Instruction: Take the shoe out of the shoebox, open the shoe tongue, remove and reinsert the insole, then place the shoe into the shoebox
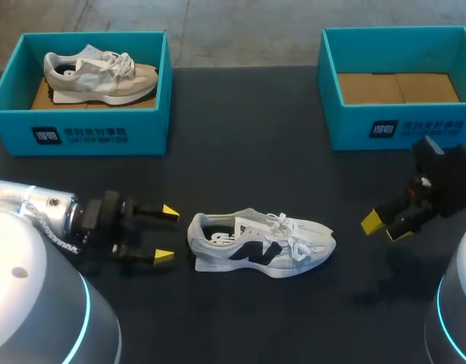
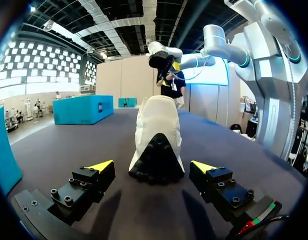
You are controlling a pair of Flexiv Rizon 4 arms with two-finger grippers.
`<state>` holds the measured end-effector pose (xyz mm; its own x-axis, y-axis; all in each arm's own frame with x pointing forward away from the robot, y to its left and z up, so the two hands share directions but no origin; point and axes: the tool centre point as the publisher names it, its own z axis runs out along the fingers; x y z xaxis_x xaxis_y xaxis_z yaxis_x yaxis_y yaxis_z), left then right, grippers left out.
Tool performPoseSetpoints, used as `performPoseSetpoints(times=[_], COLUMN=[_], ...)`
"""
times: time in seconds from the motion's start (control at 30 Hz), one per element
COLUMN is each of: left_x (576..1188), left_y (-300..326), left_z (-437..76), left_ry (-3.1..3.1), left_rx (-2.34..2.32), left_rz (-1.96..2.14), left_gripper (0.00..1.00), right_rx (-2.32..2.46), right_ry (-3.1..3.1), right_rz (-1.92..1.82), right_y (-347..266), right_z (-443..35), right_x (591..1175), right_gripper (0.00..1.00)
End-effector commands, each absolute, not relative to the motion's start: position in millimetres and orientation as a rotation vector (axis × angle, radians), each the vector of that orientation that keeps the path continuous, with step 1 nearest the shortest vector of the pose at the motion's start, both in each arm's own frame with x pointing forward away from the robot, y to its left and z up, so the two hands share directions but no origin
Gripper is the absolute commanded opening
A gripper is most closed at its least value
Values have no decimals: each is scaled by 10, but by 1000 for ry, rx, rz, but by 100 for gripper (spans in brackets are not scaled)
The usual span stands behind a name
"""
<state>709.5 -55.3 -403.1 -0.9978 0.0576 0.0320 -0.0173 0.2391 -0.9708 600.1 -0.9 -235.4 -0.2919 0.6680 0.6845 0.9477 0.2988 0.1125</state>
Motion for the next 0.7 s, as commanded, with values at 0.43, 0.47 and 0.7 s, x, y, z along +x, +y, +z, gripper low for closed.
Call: performPoseSetpoints(times=[0.43, 0.47, 0.7], left_x=[7058, 7058, 7031], left_y=[-766, -767, -805], left_z=[-4081, -4082, -4102], left_ry=[-2426, -2427, -2423], left_rx=[-2, -1, 9], left_rz=[1886, 1886, 1879], left_gripper=[100, 100, 100], right_rx=[-1436, -1436, -1436], right_ry=[-2051, -2051, -2051], right_rz=[-702, -702, -702], right_y=[-7, -7, -7], right_z=[-2354, -2354, -2354], right_x=[5992, 5992, 5992], right_gripper=[100, 100, 100])
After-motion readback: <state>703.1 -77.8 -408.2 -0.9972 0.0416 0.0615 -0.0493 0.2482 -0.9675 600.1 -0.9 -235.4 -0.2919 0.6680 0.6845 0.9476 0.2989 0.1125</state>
